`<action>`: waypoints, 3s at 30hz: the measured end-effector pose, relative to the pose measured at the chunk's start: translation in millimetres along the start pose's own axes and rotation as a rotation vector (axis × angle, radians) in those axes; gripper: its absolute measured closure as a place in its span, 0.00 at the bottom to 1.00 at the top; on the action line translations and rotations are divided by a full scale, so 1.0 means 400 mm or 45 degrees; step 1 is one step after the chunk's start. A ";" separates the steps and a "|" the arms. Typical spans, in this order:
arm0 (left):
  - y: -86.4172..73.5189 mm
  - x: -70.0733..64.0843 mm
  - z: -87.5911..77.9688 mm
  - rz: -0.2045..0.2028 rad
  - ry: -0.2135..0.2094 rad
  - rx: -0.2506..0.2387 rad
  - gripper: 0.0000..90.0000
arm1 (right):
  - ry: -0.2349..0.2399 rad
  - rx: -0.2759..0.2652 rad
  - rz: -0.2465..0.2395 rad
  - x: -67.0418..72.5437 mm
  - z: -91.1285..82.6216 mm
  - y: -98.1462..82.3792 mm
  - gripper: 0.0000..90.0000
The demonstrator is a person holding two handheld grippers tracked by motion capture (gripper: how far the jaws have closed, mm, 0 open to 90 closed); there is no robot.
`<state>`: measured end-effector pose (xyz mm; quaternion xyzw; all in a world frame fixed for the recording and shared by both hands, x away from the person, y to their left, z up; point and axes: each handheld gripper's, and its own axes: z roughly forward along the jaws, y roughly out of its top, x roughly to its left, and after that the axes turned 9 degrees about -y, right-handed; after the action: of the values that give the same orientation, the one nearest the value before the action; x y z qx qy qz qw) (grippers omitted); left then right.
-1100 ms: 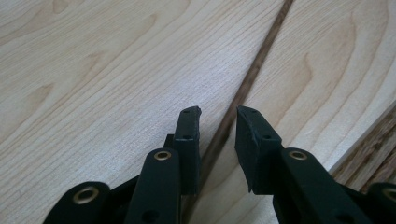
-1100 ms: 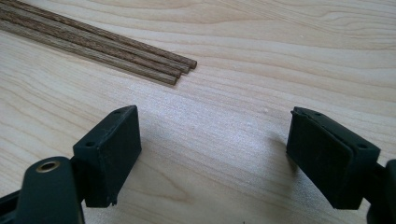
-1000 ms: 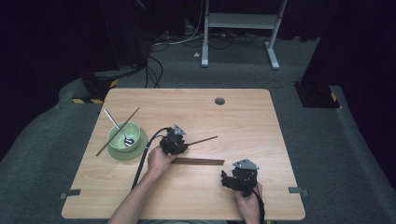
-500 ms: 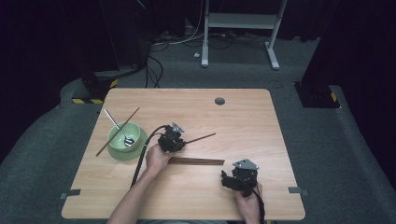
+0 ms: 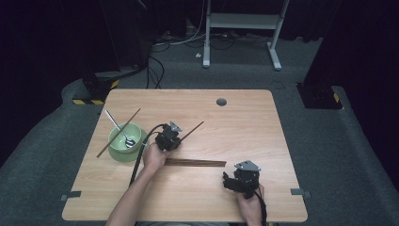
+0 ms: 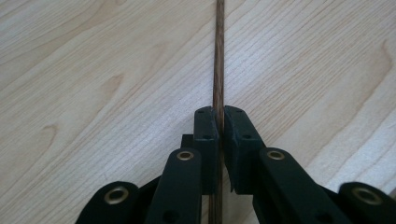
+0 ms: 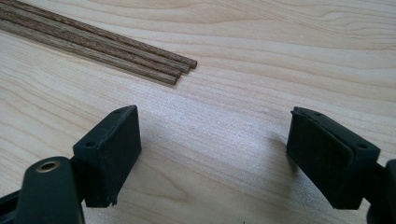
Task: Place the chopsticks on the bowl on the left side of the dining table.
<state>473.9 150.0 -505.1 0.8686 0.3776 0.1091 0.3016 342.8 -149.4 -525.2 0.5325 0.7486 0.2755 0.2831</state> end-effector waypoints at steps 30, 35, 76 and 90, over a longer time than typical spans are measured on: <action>-0.016 0.015 -0.013 0.052 0.018 -0.029 0.93 | -0.001 -0.001 -0.002 0.000 0.000 0.000 0.19; -0.015 0.010 -0.025 0.066 0.017 -0.048 0.93 | -0.001 -0.001 0.000 0.000 0.000 0.000 0.19; -0.026 -0.018 -0.196 0.091 -0.024 -0.211 0.93 | 0.000 0.000 0.000 0.000 0.000 0.000 0.19; -0.029 -0.010 -0.226 0.086 -0.023 -0.218 0.93 | 0.000 0.000 0.001 0.000 0.000 0.000 0.19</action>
<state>426.7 193.0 -440.2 0.8529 0.3346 0.1432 0.3743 342.6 -149.4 -525.2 0.5326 0.7485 0.2756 0.2830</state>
